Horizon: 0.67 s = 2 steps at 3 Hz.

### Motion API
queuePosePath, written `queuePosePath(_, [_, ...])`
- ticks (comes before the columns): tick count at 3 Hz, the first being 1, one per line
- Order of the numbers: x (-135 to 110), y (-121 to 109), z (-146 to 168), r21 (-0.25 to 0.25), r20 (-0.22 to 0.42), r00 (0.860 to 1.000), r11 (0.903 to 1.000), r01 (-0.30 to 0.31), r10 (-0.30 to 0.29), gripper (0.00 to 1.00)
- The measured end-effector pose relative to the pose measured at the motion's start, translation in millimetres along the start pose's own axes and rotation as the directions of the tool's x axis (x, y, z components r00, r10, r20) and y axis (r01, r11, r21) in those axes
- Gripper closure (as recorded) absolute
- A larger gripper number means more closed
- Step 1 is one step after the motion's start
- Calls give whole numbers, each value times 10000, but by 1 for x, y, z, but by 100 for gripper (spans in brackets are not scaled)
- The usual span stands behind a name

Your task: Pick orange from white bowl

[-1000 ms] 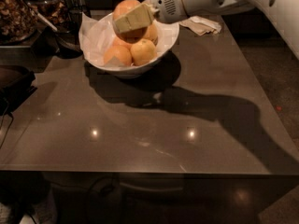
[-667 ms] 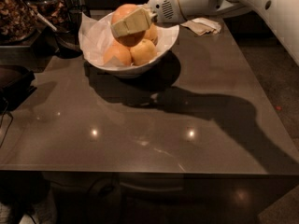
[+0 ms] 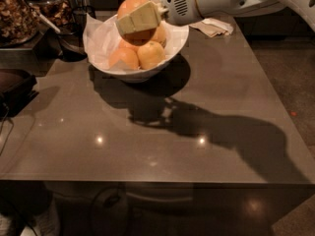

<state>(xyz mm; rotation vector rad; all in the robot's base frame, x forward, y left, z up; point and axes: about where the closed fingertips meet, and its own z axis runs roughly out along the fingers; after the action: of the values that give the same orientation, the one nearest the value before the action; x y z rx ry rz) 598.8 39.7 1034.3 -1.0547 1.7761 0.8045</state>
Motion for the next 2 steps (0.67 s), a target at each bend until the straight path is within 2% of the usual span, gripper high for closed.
queuePosePath(2, [13,39,-31,542,86,9982,9967,-600,596,100])
